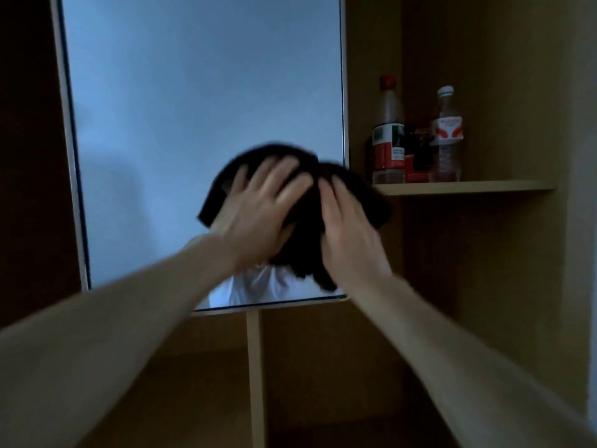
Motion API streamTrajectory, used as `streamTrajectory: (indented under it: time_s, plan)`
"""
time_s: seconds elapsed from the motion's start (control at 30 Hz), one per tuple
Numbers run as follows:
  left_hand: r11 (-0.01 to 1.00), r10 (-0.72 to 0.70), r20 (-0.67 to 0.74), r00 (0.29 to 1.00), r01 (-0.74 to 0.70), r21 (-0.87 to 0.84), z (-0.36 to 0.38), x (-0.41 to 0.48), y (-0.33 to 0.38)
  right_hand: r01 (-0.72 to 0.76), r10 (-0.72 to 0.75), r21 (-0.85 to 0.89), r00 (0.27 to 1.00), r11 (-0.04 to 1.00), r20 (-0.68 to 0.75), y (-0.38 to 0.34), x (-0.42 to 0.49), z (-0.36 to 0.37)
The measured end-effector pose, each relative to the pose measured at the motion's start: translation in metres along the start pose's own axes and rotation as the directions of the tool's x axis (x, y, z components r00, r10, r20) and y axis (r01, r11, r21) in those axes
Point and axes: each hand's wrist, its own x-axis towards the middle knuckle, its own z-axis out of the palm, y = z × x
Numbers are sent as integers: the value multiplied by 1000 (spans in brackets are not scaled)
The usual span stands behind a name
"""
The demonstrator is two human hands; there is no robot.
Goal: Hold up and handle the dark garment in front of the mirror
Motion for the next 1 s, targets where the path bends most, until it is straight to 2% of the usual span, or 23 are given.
streamTrajectory:
  time_s: [0.1,0.17,0.3,0.43,0.5,0.57,0.67,0.73,0.8,0.9,1.0]
  plan:
    - [988,-150,-12,989,150,-20,-31,53,-26,68,-68,-4,997,998,-47,1,84,-24]
    - [980,-193,3,981,193,-42,-38,64,-34,74,-72,38,996,997,-47,-1,105,-28]
    - [997,-76,-38,996,76,15,-13,1,-19,44,-45,24,998,999,47,-7,27,6]
    - [994,102,27,994,-103,38,17,-94,-1,229,-199,-169,963,959,180,-5,-65,38]
    - [992,117,10,993,-117,42,16,-91,-11,300,-259,-227,946,927,194,3,-47,34]
    - [997,49,-35,998,-46,69,7,-58,-25,321,-283,-261,943,910,174,7,-5,21]
    - [992,-95,-50,994,99,78,-22,9,-49,280,-263,-315,960,907,98,6,77,-16]
    - [984,-177,-38,983,178,15,-40,49,-63,221,-211,-353,975,909,67,4,118,-38]
    - [974,-225,-5,974,225,-34,-49,72,-67,169,-163,-320,986,932,44,1,135,-45]
    - [988,-156,-35,987,156,-14,-37,56,-56,128,-131,-268,991,955,5,-1,103,-24]
    - [1000,15,-44,999,-14,19,-4,-5,-26,78,-99,-315,994,946,-50,1,15,13]
